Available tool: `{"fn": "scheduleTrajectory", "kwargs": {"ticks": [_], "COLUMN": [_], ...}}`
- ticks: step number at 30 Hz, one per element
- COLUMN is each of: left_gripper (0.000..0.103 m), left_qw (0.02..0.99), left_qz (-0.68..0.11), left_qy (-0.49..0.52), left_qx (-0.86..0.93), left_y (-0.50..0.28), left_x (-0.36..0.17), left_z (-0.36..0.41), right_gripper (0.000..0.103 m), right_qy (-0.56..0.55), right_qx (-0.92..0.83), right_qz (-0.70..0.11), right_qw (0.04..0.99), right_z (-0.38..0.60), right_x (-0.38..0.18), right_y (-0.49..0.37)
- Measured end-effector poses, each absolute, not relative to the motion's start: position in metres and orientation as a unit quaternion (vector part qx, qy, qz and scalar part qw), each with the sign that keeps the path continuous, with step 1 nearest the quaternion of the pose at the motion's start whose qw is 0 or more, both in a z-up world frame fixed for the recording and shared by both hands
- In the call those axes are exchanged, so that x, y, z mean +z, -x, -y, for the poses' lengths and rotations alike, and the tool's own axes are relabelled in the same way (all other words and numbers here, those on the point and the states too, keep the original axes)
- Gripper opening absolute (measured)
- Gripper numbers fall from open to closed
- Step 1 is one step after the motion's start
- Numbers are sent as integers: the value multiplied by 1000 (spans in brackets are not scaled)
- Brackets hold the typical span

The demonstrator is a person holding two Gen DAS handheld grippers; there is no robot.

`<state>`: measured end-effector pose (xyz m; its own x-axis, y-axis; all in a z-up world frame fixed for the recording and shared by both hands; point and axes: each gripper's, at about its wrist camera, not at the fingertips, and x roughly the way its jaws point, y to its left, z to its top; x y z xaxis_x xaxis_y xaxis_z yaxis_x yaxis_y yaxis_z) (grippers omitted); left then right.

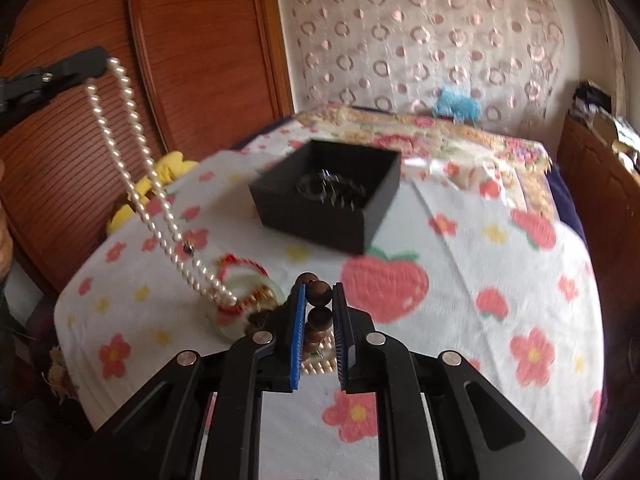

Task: Organize jewelry
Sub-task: 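Grasp the wooden bead bracelet with the right tool while the left carries the pearls, then lower the pearl necklace and bead bracelet into the black box and open both tools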

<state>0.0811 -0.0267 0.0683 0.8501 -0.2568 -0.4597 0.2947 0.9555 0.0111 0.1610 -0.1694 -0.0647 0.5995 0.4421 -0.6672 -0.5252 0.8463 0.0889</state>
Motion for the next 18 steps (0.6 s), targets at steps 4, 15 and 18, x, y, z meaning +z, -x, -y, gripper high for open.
{"fn": "scheduleTrajectory", "kwargs": {"ticks": [4,15,18], "left_gripper": [7,7,7], "left_qw": [963,970,971], "left_qz": [-224,-199,-196], "left_qy": [-46,-52,-48], "left_qx": [-141,-127,-127], "left_y": [-85,-109,-123], "left_x": [78,105,109], "left_z": [27,26,28], "right_gripper": [15,15,15], "right_qy": [66,80,78], "right_qx": [279,279,279], "right_qz": [-334,-293,-285], "right_qw": [898,911,913], "right_z": [164,159,160], "right_x": [-42,1,8], "right_y": [-161,-186,-193]}}
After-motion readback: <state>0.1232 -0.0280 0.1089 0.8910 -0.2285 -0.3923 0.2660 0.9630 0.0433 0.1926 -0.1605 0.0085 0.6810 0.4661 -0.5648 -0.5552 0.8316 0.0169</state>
